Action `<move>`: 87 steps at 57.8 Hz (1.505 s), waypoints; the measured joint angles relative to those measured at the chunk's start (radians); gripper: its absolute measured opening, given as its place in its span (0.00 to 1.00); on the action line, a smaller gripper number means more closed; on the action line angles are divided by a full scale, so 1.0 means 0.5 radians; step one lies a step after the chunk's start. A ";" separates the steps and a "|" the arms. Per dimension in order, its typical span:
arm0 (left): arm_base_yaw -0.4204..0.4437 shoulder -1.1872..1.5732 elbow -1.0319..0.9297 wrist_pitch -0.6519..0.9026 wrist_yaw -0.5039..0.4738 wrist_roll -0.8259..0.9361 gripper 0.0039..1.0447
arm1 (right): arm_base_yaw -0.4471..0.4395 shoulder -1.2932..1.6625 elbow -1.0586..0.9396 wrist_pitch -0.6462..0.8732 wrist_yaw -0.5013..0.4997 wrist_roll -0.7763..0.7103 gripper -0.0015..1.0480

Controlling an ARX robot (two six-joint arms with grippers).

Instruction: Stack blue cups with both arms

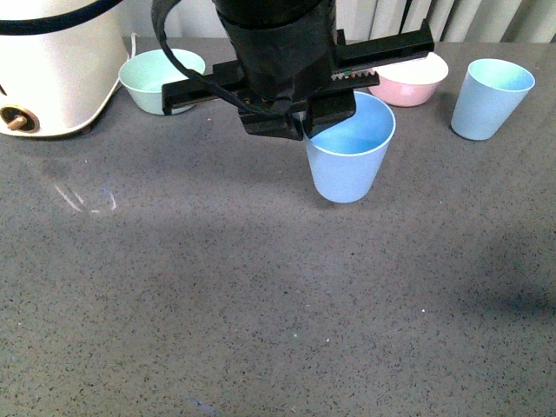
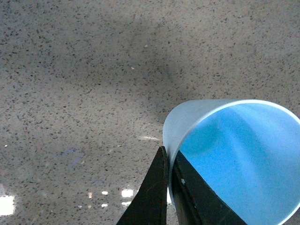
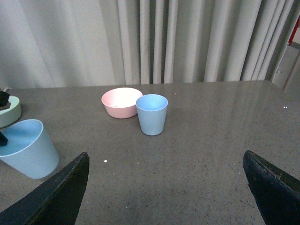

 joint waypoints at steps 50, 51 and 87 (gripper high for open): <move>-0.069 0.378 0.325 -0.008 -0.032 -0.037 0.41 | 0.000 0.000 0.000 0.000 0.000 -0.001 0.91; -0.067 0.378 0.325 -0.008 -0.032 -0.037 0.45 | 0.000 0.000 0.000 0.000 0.000 0.000 0.91; 0.173 -0.659 -0.758 0.772 -0.078 0.227 0.87 | 0.000 0.000 0.000 0.000 0.001 0.000 0.91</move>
